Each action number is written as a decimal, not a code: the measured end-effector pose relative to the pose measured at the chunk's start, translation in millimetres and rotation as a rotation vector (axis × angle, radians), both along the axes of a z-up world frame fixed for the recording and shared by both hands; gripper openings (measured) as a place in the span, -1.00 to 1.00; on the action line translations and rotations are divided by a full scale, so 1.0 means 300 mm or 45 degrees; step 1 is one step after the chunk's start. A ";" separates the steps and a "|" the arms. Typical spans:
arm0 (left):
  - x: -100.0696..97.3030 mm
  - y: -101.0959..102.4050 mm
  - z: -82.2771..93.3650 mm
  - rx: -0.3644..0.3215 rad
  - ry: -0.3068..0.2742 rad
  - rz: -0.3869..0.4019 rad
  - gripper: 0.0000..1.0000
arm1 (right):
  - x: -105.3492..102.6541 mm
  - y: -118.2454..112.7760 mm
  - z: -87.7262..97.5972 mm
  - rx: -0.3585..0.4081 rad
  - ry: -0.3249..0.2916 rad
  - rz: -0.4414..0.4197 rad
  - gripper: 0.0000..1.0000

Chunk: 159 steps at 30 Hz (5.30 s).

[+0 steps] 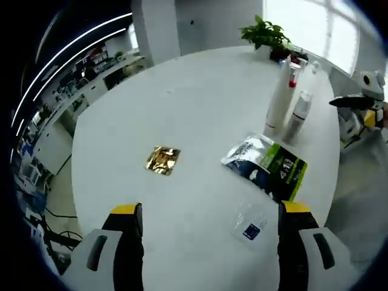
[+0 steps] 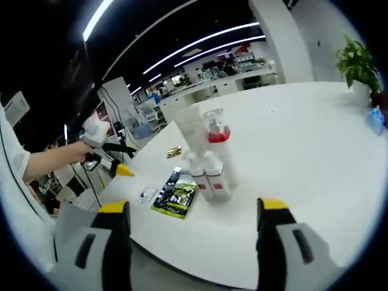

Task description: Arrange the skincare products in the storage area until every visible bottle or jar stands upright without overlapping.

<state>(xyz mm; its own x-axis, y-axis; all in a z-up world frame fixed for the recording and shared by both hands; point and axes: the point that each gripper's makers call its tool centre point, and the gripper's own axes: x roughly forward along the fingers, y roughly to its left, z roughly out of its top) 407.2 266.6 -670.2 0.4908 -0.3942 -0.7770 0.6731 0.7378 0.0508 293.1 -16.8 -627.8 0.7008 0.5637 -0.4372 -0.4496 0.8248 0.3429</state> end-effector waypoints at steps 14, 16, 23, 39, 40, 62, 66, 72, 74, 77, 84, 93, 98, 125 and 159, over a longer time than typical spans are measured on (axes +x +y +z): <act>0.165 -0.010 -0.123 0.103 0.072 -0.091 0.75 | 0.018 -0.002 -0.053 0.004 0.066 -0.009 0.72; 0.198 -0.003 -0.137 0.124 0.084 -0.102 0.74 | 0.022 -0.003 -0.059 0.004 0.074 -0.011 0.72; 0.309 0.018 -0.171 0.180 0.113 -0.120 0.69 | 0.042 -0.002 -0.082 0.007 0.102 -0.018 0.71; 0.437 -0.010 -0.262 0.259 0.179 -0.206 0.54 | 0.060 -0.022 -0.136 0.006 0.154 -0.048 0.71; 0.442 -0.009 -0.266 0.266 0.186 -0.209 0.49 | 0.062 -0.023 -0.138 0.004 0.155 -0.048 0.71; 0.447 -0.008 -0.270 0.208 0.306 -0.179 -0.28 | 0.063 -0.034 -0.147 0.007 0.166 -0.069 0.70; 0.434 -0.012 -0.250 0.158 0.331 -0.053 -0.29 | 0.069 -0.037 -0.139 0.010 0.158 -0.066 0.70; 0.379 -0.001 -0.202 0.050 0.397 0.234 -0.29 | 0.076 -0.038 -0.123 0.023 0.143 -0.065 0.69; 0.348 0.011 -0.196 0.028 0.408 0.298 -0.28 | 0.078 -0.037 -0.120 0.029 0.137 -0.063 0.69; 0.315 0.042 -0.185 0.010 0.390 0.404 -0.27 | 0.075 -0.026 -0.107 0.029 0.127 -0.048 0.69; 0.229 0.013 -0.158 -0.185 0.319 0.599 -0.27 | 0.065 -0.016 -0.100 0.035 0.118 -0.036 0.69; 0.126 0.002 -0.170 -0.269 0.220 0.801 -0.26 | 0.063 -0.017 -0.091 0.034 0.107 -0.035 0.69; 0.079 -0.023 -0.196 -0.245 0.208 0.816 -0.27 | 0.060 -0.017 -0.089 0.030 0.105 -0.033 0.68; 0.038 -0.034 -0.253 -0.084 0.157 0.786 -0.23 | 0.060 -0.005 -0.085 0.019 0.113 -0.025 0.67; -0.067 -0.109 0.032 -0.329 -0.062 0.557 0.25 | -0.008 0.000 0.078 0.006 -0.045 0.026 0.66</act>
